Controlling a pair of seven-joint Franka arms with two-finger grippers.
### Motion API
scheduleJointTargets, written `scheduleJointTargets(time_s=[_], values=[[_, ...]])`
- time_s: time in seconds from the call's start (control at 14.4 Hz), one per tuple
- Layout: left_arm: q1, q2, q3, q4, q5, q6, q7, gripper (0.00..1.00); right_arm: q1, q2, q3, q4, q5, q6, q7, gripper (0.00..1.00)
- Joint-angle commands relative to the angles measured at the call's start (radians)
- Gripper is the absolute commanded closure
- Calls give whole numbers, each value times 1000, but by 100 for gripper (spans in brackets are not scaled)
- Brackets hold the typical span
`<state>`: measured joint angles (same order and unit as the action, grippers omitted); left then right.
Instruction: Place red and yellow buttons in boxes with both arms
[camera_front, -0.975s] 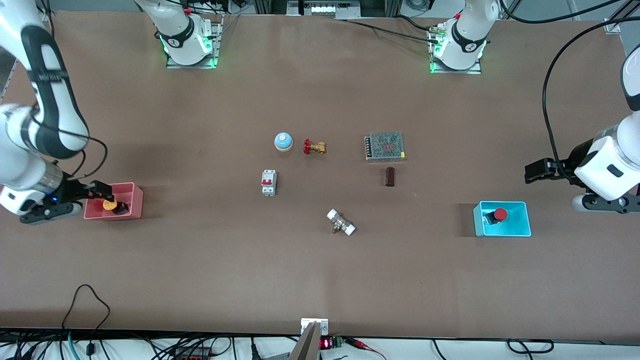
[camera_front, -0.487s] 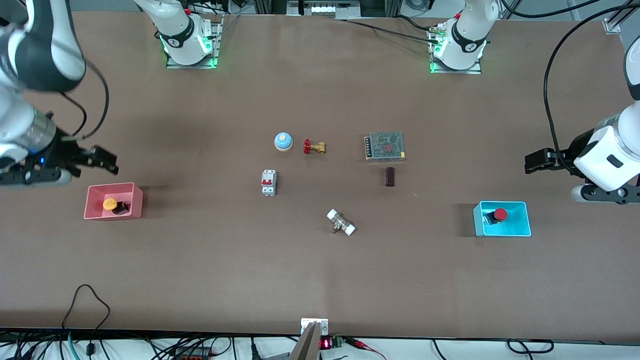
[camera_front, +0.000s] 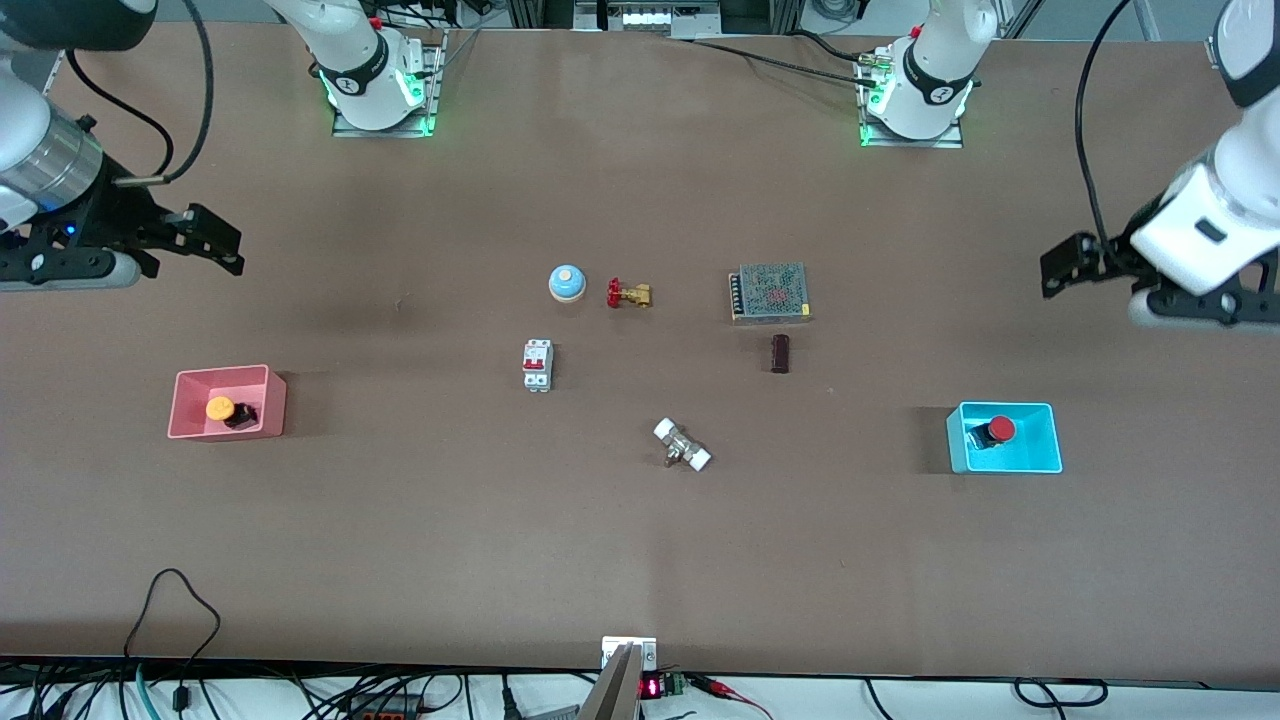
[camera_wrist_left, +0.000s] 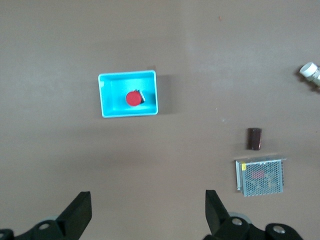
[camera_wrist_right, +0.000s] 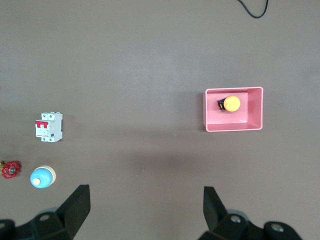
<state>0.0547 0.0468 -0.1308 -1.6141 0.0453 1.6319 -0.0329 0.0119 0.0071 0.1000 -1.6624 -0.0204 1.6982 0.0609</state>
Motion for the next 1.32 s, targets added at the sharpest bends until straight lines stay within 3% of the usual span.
scheduleJointTargets(time_s=[0.0,0.28,1.25], values=[[-55,-74,85,-106,-19,43,31,0,19,31,-10,36,-23,-18,2,0],[-47,-33,82,-61,-19,5,34,0,22,40,-3,42,-27,-29,14,0],[-50,-31,73,-53,-19,-18,24,0,22,47,-3,42,-30,-29,11,0]])
